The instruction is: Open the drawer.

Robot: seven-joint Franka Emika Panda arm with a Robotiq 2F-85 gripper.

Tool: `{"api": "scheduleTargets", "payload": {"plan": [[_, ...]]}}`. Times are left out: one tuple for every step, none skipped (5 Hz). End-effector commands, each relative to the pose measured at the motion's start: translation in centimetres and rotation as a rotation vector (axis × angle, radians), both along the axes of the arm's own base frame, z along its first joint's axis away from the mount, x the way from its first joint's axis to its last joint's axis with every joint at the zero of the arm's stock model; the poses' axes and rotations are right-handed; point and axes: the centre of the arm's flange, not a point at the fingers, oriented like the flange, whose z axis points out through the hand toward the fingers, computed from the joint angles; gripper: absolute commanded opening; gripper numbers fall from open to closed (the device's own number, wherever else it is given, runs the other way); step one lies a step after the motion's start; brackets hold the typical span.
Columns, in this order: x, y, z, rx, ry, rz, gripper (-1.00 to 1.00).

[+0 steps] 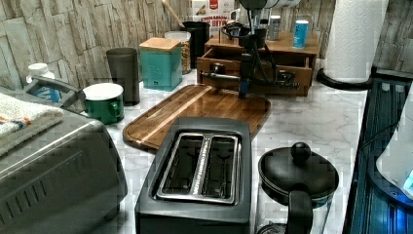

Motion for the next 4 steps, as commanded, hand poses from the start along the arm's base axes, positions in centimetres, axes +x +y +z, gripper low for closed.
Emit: {"api": "scheduleTargets", "payload": {"plan": [[-1.7, 15.8, 4.85, 0.079, -0.051, 0.061, 1.0], [-1.69, 15.8, 4.87, 0.079, -0.051, 0.061, 1.0], [-1.7, 15.8, 4.85, 0.079, -0.051, 0.061, 1.0], [-1.69, 15.8, 4.86, 0.079, -0.051, 0.061, 1.0]]}}
